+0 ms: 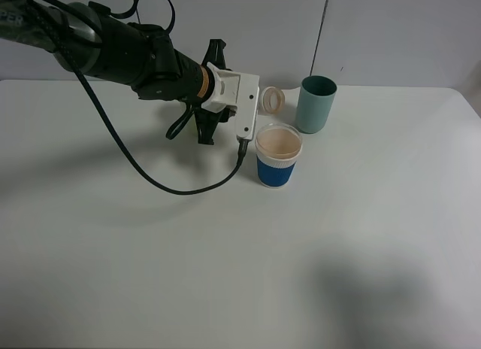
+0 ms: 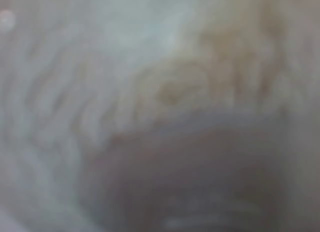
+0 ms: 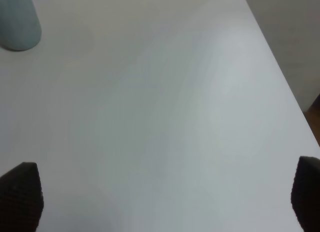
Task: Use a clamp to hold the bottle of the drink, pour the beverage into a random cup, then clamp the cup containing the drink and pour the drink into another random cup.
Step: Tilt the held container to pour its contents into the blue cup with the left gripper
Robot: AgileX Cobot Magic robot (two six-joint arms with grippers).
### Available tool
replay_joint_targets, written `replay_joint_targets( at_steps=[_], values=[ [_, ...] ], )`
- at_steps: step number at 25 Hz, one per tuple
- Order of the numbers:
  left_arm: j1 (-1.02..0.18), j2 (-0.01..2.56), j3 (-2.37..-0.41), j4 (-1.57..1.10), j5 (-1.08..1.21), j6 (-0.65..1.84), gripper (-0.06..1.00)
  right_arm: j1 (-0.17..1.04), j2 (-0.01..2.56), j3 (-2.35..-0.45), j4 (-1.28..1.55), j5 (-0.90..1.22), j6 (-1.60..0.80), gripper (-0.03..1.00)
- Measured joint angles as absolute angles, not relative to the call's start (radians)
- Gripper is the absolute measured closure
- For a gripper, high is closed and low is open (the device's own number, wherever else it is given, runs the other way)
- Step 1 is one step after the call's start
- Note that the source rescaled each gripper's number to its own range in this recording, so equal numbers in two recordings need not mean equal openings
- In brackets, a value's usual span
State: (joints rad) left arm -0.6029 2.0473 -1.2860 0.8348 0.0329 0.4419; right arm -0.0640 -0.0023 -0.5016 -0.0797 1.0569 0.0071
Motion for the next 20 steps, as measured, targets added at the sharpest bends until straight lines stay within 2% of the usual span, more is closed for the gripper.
replay_joint_targets(
  at_steps=[20],
  values=[
    [-0.613, 2.049, -1.338, 0.838, 0.0, 0.442, 0.94, -0.064, -0.002, -0.502, -0.08, 1.057, 0.007, -0.03]
  ],
)
